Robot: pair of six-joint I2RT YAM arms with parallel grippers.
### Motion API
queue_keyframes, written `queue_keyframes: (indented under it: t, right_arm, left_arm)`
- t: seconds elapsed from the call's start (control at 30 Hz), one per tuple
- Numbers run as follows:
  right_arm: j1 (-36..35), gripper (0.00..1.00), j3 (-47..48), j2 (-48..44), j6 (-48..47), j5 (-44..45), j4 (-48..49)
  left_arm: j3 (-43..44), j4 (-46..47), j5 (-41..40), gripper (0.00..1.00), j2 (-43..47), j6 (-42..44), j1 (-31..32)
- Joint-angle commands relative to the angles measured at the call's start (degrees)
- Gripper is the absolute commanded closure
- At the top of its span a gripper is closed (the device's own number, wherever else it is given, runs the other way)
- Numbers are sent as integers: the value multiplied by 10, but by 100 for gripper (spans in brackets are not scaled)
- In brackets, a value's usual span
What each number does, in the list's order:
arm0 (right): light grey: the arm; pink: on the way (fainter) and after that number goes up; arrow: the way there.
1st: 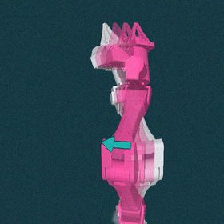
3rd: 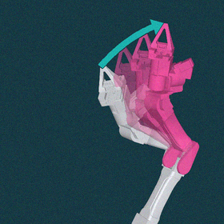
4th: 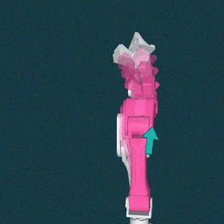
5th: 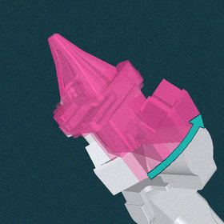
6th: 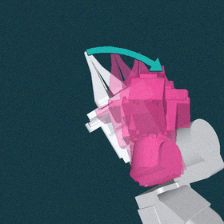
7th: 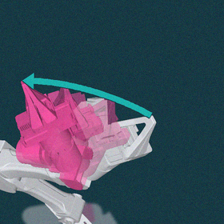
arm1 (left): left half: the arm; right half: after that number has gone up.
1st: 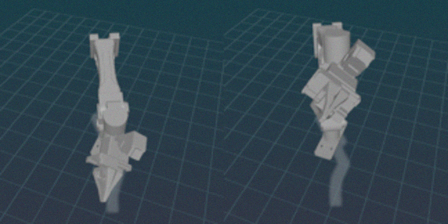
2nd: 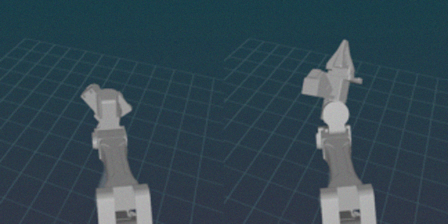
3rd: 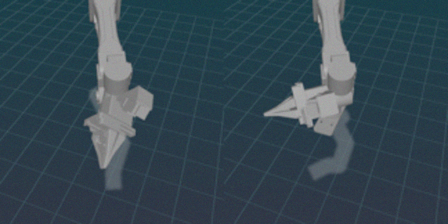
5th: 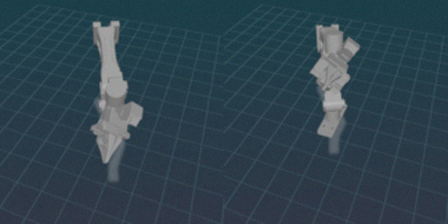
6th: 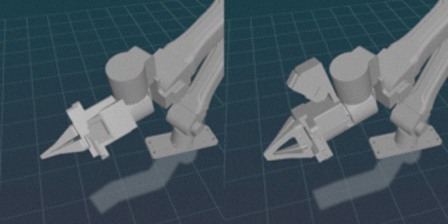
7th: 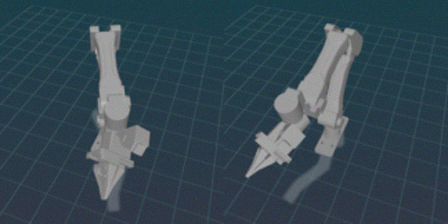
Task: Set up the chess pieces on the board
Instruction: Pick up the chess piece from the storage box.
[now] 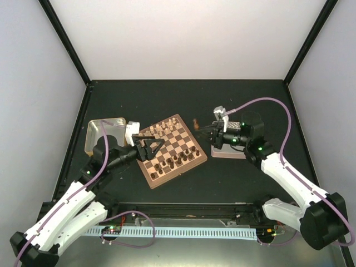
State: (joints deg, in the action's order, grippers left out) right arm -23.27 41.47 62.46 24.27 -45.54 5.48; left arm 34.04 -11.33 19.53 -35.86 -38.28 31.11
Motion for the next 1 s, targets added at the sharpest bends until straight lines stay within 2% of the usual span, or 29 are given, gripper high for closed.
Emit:
queue_keyframes:
  t: [0.0, 0.17, 0.27, 0.43, 0.53, 0.7, 0.77, 0.97]
  right_arm:
    - [-65, 90, 14, -3, -39, -118, 52]
    - [-125, 90, 57, 24, -104, -132, -16]
    - [-142, 90, 72, 41, -126, -143, -45]
    - [-163, 91, 97, 61, -171, -146, -100]
    - [-166, 91, 106, 71, -181, -147, -119]
    - [-170, 91, 126, 90, -196, -147, -153]
    - [-172, 91, 127, 91, -199, -147, -155]
    - [-174, 91, 127, 96, -203, -149, -163]
  left_arm:
    - [35, 110, 142, 20, -25, -54, -5]
    - [55, 131, 201, 20, -48, -73, -5]
    - [63, 129, 232, 24, -60, -77, -5]
    - [67, 120, 275, 41, -80, -83, -6]
    - [71, 122, 298, 47, -93, -85, -6]
    - [70, 115, 314, 57, -123, -76, -7]
    - [72, 111, 318, 66, -133, -68, -8]
    - [72, 112, 311, 82, -140, -54, -9]
